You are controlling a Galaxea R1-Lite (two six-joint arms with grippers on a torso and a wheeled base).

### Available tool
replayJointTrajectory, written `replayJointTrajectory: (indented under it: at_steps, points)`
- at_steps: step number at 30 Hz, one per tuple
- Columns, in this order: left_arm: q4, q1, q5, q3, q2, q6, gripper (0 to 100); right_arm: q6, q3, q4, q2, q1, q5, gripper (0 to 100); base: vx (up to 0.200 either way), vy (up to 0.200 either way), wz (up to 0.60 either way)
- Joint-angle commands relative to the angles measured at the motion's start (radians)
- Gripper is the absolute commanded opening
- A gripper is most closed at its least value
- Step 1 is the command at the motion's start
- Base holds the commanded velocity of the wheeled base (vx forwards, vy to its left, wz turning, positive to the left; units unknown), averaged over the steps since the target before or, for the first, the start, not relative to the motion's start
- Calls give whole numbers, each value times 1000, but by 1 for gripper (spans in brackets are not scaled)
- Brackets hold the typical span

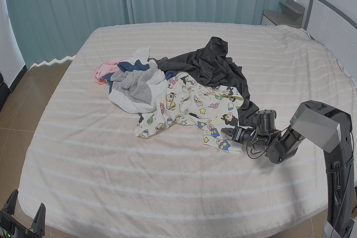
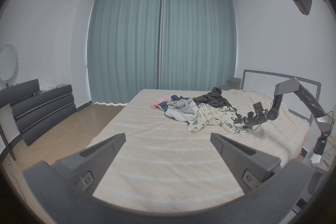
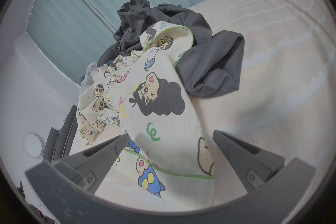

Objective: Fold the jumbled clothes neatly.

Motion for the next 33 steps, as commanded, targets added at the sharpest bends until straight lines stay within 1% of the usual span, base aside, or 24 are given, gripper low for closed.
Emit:
replayJointTrajectory:
  at_steps: [1, 8, 11, 12, 16, 20, 21, 24, 29, 30, 33]
  points:
    - [0, 0, 1, 18, -15, 0, 100, 1, -10, -8, 25, 20, 0, 100, 0, 0, 0]
    - [0, 0, 2, 18, -15, 0, 100, -1, -24, -8, 25, 58, -1, 100, 0, 0, 0]
    - [0, 0, 2, 18, -15, 0, 100, -1, -50, -1, 35, 61, -23, 100, 0, 0, 0]
    - [0, 0, 2, 18, -15, 0, 100, -2, -53, -1, 38, 61, -30, 0, 0, 0, 0]
    - [0, 0, 2, 18, -15, 0, 100, -10, -57, -3, 47, 62, -38, 0, 0, 0, 0]
    - [0, 0, 2, 18, -15, 0, 100, -40, -54, -6, 53, 58, -60, 0, 0, 0, 0]
    - [0, 0, 2, 18, -15, 0, 100, -62, -43, -9, 50, 56, -66, 0, 0, 0, 0]
    - [0, 0, 2, 18, -15, 0, 100, -63, -8, -20, 24, 55, -67, 0, 0, 0, 0]
    - [-2, 0, 1, 18, -15, 7, 100, -62, 167, -129, -87, 70, -56, 0, 0, 0, 0]
    - [-2, 0, 2, 18, -15, 9, 100, -62, 179, -136, -94, 73, -55, 0, 0, 0, 0]
    - [0, 0, 12, 18, -17, 18, 100, -54, 332, -239, -182, 112, -43, 0, 0, 0, 0]
